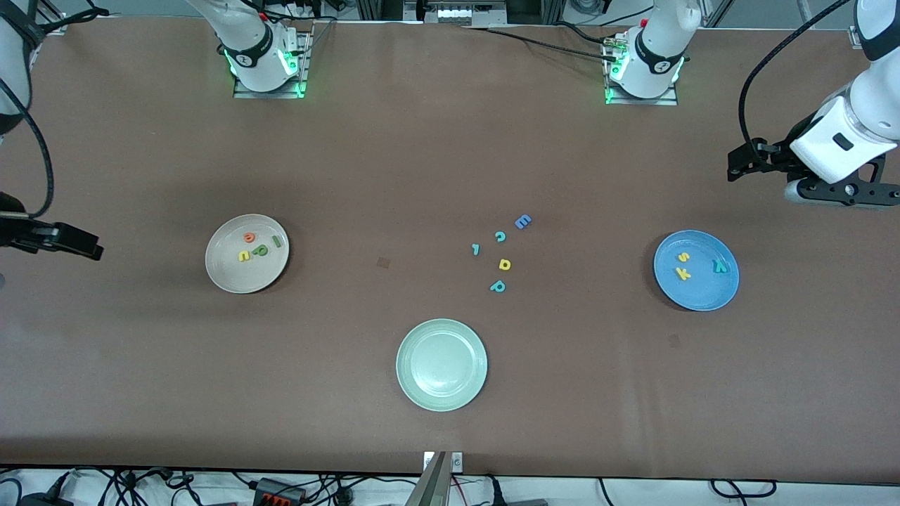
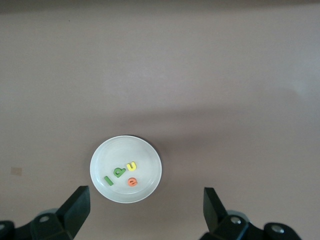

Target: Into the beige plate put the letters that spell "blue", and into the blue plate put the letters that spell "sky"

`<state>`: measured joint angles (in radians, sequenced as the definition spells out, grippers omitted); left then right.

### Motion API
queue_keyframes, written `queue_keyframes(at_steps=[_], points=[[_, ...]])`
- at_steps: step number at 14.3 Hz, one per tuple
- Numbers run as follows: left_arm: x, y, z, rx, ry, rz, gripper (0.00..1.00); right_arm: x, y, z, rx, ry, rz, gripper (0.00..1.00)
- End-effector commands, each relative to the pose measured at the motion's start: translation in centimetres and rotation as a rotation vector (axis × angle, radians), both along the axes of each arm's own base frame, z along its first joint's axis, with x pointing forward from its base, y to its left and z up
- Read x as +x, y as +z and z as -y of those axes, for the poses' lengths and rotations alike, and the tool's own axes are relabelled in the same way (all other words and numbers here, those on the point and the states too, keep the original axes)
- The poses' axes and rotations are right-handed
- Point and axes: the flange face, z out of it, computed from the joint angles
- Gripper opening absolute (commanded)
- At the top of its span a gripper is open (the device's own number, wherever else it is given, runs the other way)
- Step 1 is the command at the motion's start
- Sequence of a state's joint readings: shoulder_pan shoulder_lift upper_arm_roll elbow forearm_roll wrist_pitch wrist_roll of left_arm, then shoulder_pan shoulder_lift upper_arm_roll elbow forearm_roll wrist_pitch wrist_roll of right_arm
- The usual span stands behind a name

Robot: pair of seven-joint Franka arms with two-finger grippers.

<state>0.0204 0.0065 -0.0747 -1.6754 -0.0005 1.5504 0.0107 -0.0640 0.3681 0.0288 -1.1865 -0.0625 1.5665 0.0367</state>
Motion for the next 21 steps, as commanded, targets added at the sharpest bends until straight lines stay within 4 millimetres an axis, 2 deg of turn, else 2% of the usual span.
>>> queue_keyframes(at_steps=[1, 3, 7, 8, 9, 12, 14, 17, 21], points=[[-0.5, 1.0, -0.7, -0.012, 0.003, -0.01, 1.0, -1.4, 2.7, 1.7, -0.008, 0.032, 0.027, 1.0], [-0.6, 1.0, -0.7, -0.012, 0.003, -0.012, 1.0, -2.1, 2.3, 2.3, -0.009, 0.023, 0.038, 1.0], [-0.6, 1.3, -0.6, -0.018, 0.005, -0.007, 1.0, -5.6, 4.0, 2.0, -0.016, 0.031, 0.075, 1.0], [-0.6, 1.6, -1.0, -0.022, 0.011, 0.0, 1.0, -6.1, 4.4, 1.9, -0.016, 0.031, 0.055, 1.0], [-0.5, 3.0, -2.5, -0.026, 0.04, 0.028, 1.0, -6.6, 4.2, 2.0, -0.011, 0.022, 0.019, 1.0], [-0.6, 3.5, -3.7, -0.047, 0.069, 0.034, 1.0, -7.8, 4.5, 1.9, -0.008, 0.018, 0.001, 1.0], [-0.7, 3.5, -4.4, -0.05, 0.081, 0.033, 1.0, -8.8, 3.5, 1.7, -0.006, 0.02, -0.005, 1.0], [-0.7, 3.7, -4.3, -0.05, 0.081, 0.036, 1.0, -9.8, 2.2, 1.8, -0.003, 0.018, -0.006, 1.0], [-0.6, 4.4, -4.2, -0.051, 0.089, 0.056, 1.0, -10.1, 2.8, 1.5, -0.005, 0.025, 0.016, 1.0]])
